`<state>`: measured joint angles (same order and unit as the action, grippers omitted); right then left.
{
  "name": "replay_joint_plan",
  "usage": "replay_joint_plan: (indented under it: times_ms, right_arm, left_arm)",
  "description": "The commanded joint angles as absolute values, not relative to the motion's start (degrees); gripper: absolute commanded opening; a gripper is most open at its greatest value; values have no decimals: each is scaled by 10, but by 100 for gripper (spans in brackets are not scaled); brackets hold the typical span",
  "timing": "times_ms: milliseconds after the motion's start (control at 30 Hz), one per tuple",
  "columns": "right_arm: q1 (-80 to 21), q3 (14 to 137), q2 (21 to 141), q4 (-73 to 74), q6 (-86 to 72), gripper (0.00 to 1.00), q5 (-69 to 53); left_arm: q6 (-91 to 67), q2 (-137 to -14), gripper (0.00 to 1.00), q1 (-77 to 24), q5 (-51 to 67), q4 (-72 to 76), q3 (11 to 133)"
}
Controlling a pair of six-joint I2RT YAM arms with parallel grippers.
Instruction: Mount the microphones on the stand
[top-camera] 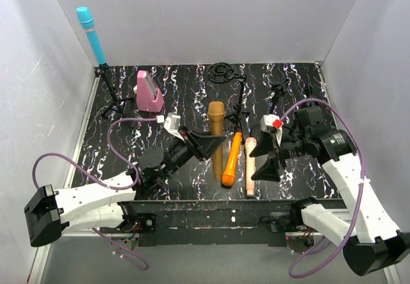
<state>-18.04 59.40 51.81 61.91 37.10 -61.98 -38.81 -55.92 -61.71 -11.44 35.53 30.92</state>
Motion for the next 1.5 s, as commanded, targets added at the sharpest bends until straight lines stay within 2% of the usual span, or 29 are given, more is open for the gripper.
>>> replay_joint_plan:
  times_ms: [0,200,333,600,800,900,1000,1067,1100,1167,1233,1267,1300,1333,1400,1467]
  right_arm:
    - [-211,662,553,572,267,94,-649]
    - [-215,687,594,458,96,92,-743]
    - [-220,664,600,328,-73,89,-746]
    - [-223,594,595,184,-219,79,-716]
    - [-216,544,588,91,-300,81,-708]
    - [-208,531,589,54,-330,71,-707]
    - [-205,515,582,40,-330,67,-705]
    - [-201,499,574,22,-337,58,-706]
    - [-200,494,570,9,-343,51,-708]
    - [-196,484,565,-13,-355,26,-715]
    - [-191,479,561,-18,-357,7,-721]
    - [-189,479,560,-20,-357,1,-723]
    - [-188,479,556,-19,-356,1,-726]
    - [-186,479,556,-18,-348,1,-732]
    - [-185,489,553,23,-305,1,-742]
    - [-185,504,550,94,-199,1,-747]
  left_arm:
    - [-383,-589,0,-619,-89,413,367]
    - [-368,-659,0,-623,-79,438,431]
    - [-350,-710,0,-629,-89,460,468]
    - [-338,-775,0,-645,-99,506,509]
    - [-327,-778,0,-651,-117,521,513]
    - [-326,-777,0,-653,-124,526,512]
    - [-321,-769,0,-654,-134,527,505]
    - [-322,-762,0,-654,-135,525,503]
    - [-323,-761,0,-654,-133,523,503]
    - [-331,-760,0,-654,-127,519,503]
    - [-344,-758,0,-653,-126,523,496]
    - [-351,-755,0,-654,-127,527,490]
    - [-360,-750,0,-654,-129,530,484]
    - [-369,-743,9,-654,-133,523,481]
    - [-393,-719,40,-654,-142,466,482]
    - [-403,-694,74,-653,-142,413,487]
